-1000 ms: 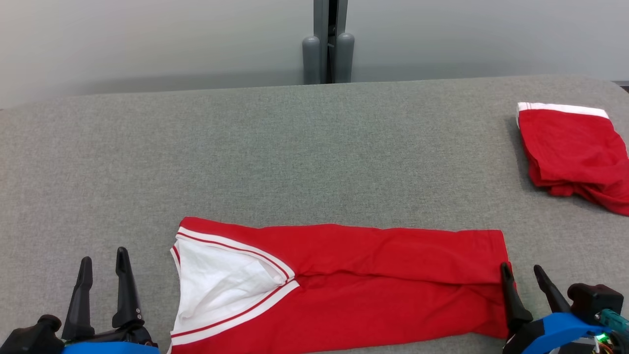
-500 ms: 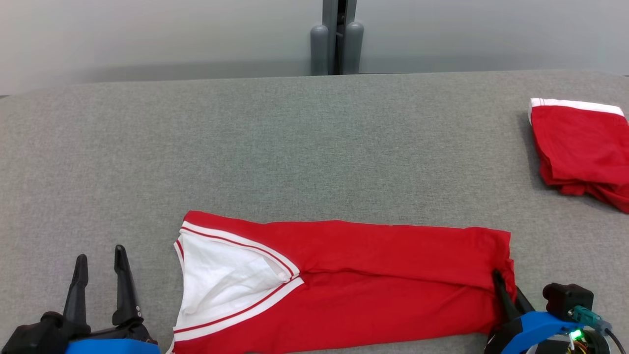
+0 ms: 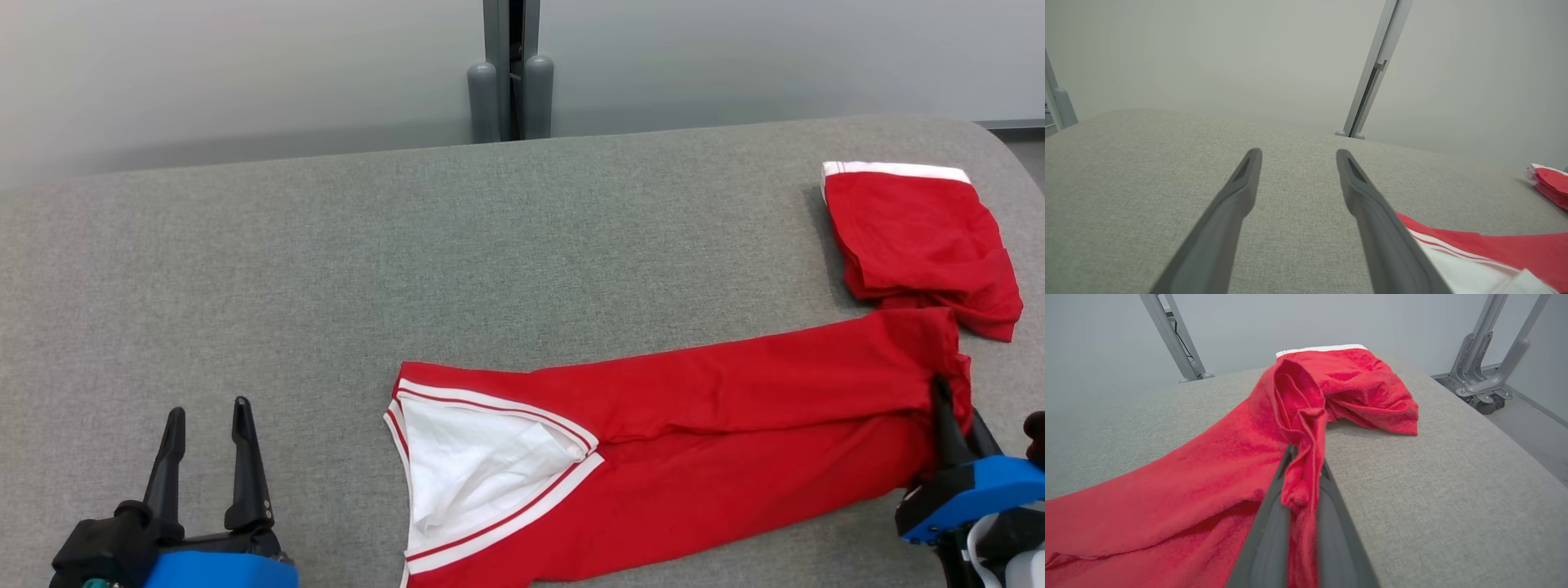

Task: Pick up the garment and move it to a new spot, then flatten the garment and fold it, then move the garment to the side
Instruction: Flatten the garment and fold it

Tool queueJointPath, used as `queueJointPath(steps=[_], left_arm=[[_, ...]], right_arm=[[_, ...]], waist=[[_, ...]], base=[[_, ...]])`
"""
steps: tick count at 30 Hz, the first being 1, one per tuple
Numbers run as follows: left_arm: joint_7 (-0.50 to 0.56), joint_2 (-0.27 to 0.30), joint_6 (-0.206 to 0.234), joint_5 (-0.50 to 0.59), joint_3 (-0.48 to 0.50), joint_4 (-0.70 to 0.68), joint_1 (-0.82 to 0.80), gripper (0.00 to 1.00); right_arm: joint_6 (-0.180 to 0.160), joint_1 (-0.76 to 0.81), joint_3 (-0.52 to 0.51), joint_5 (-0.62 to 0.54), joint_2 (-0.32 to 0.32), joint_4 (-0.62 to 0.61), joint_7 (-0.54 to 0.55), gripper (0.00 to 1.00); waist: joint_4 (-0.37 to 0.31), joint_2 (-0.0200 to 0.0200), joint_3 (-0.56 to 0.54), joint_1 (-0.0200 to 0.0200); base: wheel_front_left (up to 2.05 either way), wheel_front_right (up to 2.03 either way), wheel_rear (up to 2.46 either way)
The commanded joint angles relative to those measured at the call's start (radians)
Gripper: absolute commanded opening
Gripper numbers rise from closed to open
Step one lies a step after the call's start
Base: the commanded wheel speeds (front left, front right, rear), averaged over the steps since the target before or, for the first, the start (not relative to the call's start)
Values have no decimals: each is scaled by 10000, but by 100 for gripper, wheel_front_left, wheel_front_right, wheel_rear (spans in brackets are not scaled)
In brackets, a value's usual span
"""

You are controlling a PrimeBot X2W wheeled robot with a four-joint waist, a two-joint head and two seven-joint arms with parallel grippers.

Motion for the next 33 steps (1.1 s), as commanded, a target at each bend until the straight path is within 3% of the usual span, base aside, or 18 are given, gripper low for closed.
queueJointPath(steps=[1,7,14,19,33], left_arm=[[-15,37,70,82,-71,53,-120,100],[-15,-1,89,151,-205,262,-84,100],[-21,-52,109,172,-326,387,-62,100],[-33,-99,109,203,-388,428,-172,100],[-56,-258,30,281,-490,613,-424,100]], right_arm=[[1,117,125,219,79,-263,210,0],[1,493,1550,1194,260,-1240,990,0],[1,212,4610,2744,288,-1500,1081,0],[1,-480,6700,3809,270,-1010,649,0],[2,-2367,9555,5424,273,1529,-139,0]], waist=[[-4,0,-37,-1],[143,0,-228,-1],[481,0,-447,-1],[750,0,-479,-1],[1404,0,-258,-1]], base=[[0,0,0],[0,0,0],[0,0,0],[0,0,0],[0,0,0]])
